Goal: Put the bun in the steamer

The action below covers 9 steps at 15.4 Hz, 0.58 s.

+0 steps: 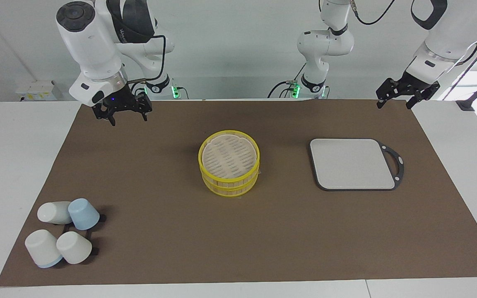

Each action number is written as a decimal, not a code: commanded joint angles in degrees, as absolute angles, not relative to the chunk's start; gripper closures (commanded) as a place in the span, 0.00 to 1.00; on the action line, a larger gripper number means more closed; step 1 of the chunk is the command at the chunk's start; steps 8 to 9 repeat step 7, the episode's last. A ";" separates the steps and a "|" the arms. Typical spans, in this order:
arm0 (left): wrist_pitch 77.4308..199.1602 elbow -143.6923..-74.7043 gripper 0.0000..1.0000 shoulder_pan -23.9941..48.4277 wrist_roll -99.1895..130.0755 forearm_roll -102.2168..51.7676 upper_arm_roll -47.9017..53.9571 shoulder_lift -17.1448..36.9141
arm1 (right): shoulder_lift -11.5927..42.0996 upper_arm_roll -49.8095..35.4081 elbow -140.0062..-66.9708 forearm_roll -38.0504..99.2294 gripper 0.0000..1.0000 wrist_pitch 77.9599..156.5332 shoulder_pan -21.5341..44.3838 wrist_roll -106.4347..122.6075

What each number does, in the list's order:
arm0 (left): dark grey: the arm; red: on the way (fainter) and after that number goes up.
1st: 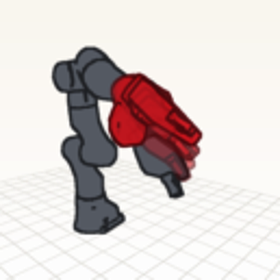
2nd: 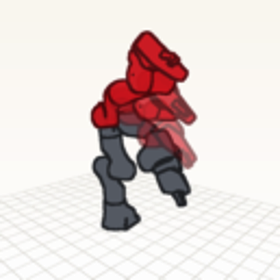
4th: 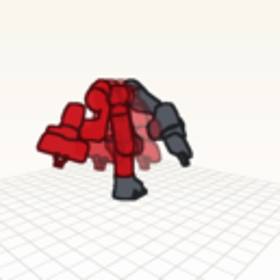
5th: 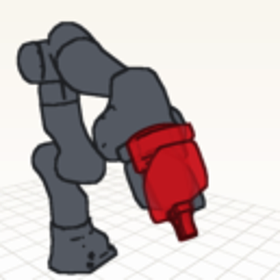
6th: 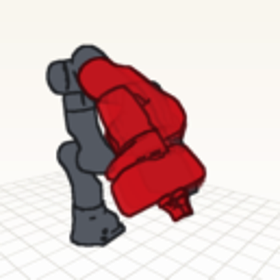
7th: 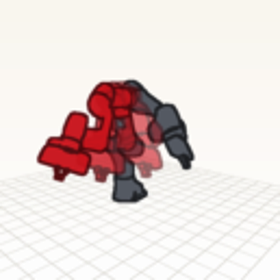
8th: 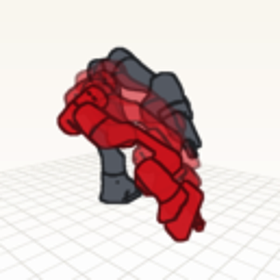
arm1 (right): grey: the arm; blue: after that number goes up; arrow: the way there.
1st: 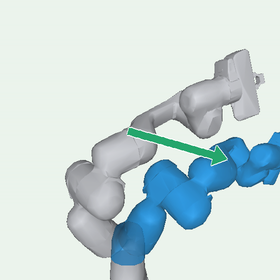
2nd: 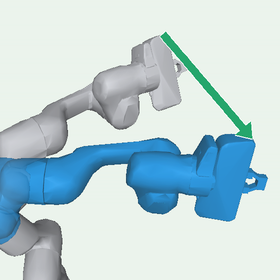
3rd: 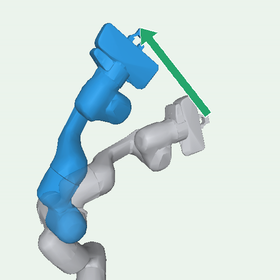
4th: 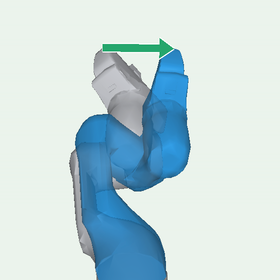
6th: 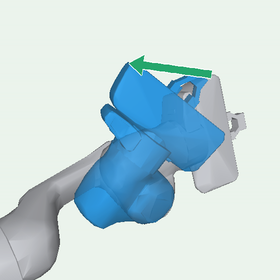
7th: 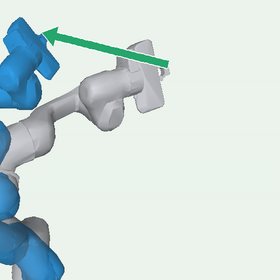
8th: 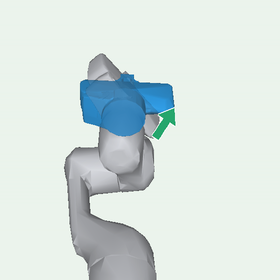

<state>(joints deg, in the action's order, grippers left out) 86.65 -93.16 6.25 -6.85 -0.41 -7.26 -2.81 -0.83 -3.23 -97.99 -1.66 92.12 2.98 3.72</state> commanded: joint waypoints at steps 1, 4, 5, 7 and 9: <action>85.69 -91.58 0.00 6.94 -6.50 0.70 -7.73 -1.93 | -0.18 -4.66 -96.68 -1.85 0.00 90.88 0.79 5.10; 85.69 -91.58 0.00 6.94 -6.50 0.70 -7.73 -1.93 | -0.18 -5.01 -96.59 -1.76 0.00 90.88 0.53 5.10; 85.78 -91.58 0.00 6.94 -6.50 0.70 -7.73 -1.93 | -0.09 -5.01 -96.50 -1.76 0.00 90.88 0.44 5.10; 85.78 -91.67 0.00 6.94 -6.50 0.70 -7.73 -1.93 | -0.09 -5.01 -96.50 -1.76 0.00 90.88 0.44 5.10; 85.78 -91.67 0.00 6.94 -6.50 0.70 -7.73 -1.93 | -0.09 -5.01 -96.50 -1.76 0.00 90.88 0.44 5.10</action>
